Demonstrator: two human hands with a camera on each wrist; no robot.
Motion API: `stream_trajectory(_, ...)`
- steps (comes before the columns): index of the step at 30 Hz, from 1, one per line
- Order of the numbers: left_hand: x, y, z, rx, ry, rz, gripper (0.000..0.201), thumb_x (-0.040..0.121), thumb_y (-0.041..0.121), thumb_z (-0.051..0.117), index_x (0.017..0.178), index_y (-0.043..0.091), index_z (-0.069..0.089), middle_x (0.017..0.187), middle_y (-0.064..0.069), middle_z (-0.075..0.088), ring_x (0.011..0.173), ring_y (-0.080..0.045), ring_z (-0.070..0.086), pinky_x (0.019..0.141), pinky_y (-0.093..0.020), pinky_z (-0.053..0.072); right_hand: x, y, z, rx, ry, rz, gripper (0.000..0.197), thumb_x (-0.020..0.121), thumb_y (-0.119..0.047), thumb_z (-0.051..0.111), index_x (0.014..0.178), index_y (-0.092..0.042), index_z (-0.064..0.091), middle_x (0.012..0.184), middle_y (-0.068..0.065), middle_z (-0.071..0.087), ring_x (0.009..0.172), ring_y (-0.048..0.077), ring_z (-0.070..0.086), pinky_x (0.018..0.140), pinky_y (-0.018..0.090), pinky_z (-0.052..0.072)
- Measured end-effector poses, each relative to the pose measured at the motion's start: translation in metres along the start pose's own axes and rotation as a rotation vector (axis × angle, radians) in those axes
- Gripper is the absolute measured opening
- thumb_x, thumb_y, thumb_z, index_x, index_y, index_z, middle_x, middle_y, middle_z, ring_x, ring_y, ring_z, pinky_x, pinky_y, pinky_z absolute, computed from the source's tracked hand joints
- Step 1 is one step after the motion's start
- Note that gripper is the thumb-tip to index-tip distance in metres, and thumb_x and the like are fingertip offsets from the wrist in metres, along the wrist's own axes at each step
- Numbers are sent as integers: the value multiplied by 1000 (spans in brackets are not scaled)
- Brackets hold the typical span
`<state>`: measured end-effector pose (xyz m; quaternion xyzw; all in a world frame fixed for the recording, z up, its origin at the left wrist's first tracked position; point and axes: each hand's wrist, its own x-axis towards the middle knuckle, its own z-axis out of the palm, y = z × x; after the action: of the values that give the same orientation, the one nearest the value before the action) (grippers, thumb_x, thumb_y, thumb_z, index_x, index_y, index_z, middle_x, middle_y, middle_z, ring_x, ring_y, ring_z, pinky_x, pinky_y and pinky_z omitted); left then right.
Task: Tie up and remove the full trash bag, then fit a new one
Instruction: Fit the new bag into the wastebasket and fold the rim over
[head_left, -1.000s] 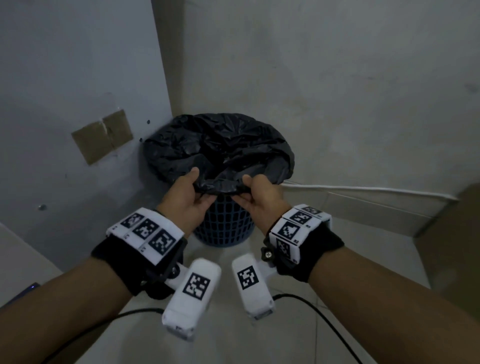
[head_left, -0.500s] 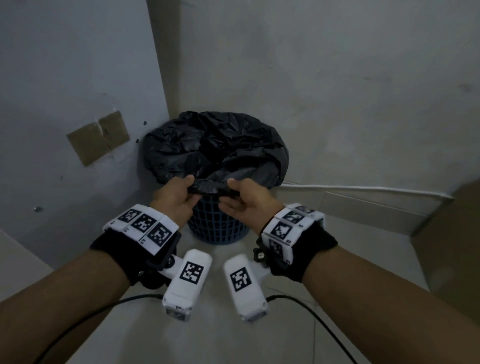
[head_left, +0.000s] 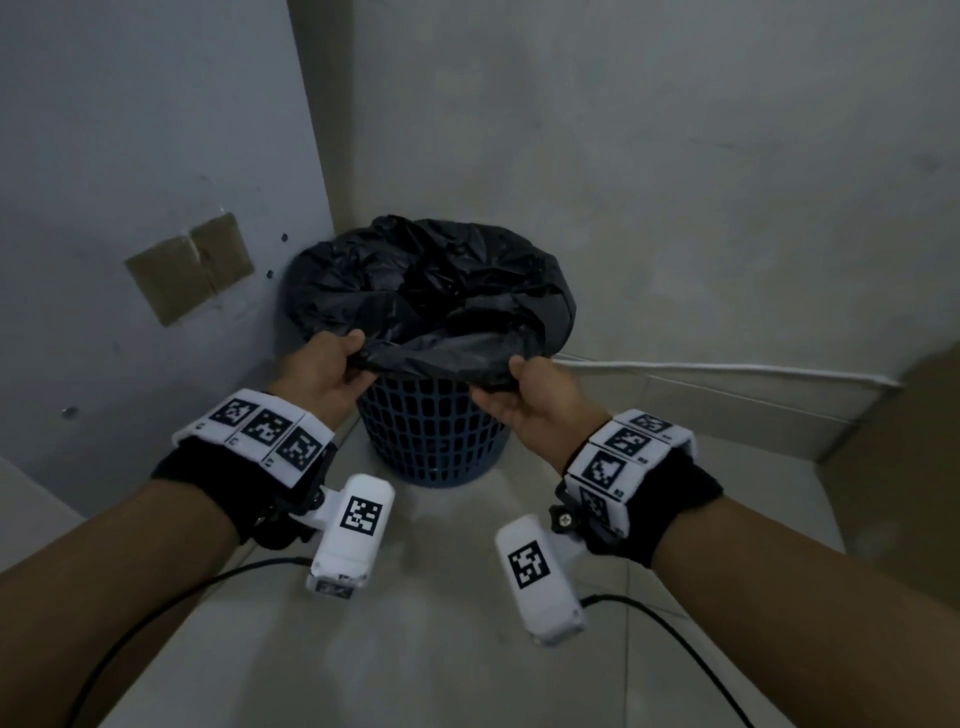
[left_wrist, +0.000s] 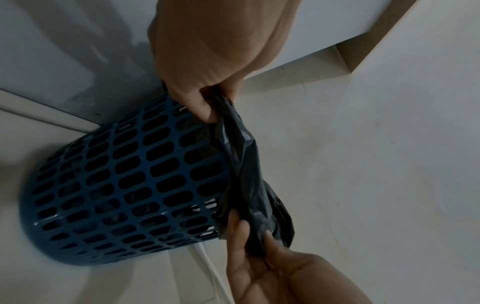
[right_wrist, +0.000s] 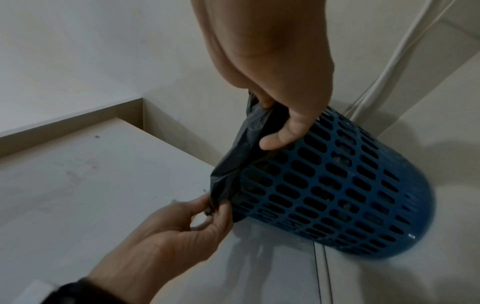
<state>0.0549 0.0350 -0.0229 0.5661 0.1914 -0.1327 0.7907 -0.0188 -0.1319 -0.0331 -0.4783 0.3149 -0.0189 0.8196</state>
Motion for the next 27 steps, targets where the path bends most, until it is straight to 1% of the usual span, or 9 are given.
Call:
stream_trajectory(4, -2, 3, 1, 31, -4, 2, 36, 100, 8, 47, 136, 4, 47, 126, -8, 59, 114, -19, 56, 86, -31, 48, -1, 6, 2, -29, 56, -62, 26, 102, -7, 40, 123, -2, 54, 88, 12, 63, 64, 23, 60, 56, 31, 56)
stream_trajectory(7, -3, 5, 1, 19, 3, -1, 42, 99, 6, 46, 141, 5, 42, 132, -8, 56, 120, -21, 54, 85, -32, 48, 0, 10, 5, -55, 100, -70, 22, 100, -6, 44, 118, -7, 56, 91, 12, 63, 65, 22, 59, 52, 29, 55)
stream_trajectory(10, -4, 5, 1, -4, -5, 8, 46, 99, 3, 46, 144, 6, 38, 139, -10, 50, 124, -24, 51, 87, -35, 47, 3, 12, 6, -66, 199, -70, 3, 94, -7, 55, 91, -5, 56, 72, 10, 53, 54, 18, 46, 43, 23, 44)
stream_trajectory(11, -3, 5, 1, -10, -11, 7, 46, 99, 3, 46, 144, 6, 37, 140, -10, 49, 125, -25, 50, 88, -36, 47, 4, 12, 6, -49, 219, -69, 10, 93, -5, 57, 83, -3, 55, 69, 10, 51, 52, 18, 44, 41, 22, 43)
stream_trajectory(14, 1, 4, 0, -17, -32, 3, 43, 99, 2, 45, 142, 4, 40, 140, -12, 49, 127, -27, 49, 94, -38, 45, 2, 6, 9, 58, 217, -73, 18, 92, 3, 54, 75, 2, 56, 75, 15, 59, 60, 23, 56, 58, 32, 56)
stream_trajectory(18, 8, 5, -2, 8, -40, 13, 38, 100, 4, 44, 138, 2, 44, 138, -13, 51, 126, -27, 50, 91, -38, 46, -3, -5, 15, 182, 145, -14, 27, 97, -17, 46, 108, 3, 61, 105, 20, 66, 95, 33, 64, 77, 40, 55)
stream_trajectory(21, 13, 4, -4, 44, -35, 6, 18, 99, 7, 46, 115, 3, 55, 132, -12, 54, 121, -26, 52, 92, -35, 46, -4, -14, 15, 158, 12, 62, 47, 98, -35, 48, 135, -6, 50, 131, 18, 59, 120, 31, 56, 97, 41, 45)
stream_trajectory(24, 16, 4, -6, 55, -25, -1, 12, 99, 8, 48, 88, 6, 53, 119, -12, 55, 109, -24, 54, 93, -35, 47, -7, -26, 15, 201, 12, 82, 42, 99, -25, 52, 136, -4, 47, 135, 17, 55, 124, 31, 54, 96, 42, 45)
stream_trajectory(27, 16, 4, -7, 40, -25, -2, 7, 98, 7, 49, 94, 3, 53, 110, -9, 57, 111, -25, 54, 96, -37, 47, -10, -34, 18, 264, 2, 112, 28, 100, -9, 48, 127, -1, 48, 138, 17, 49, 126, 32, 51, 100, 44, 44)
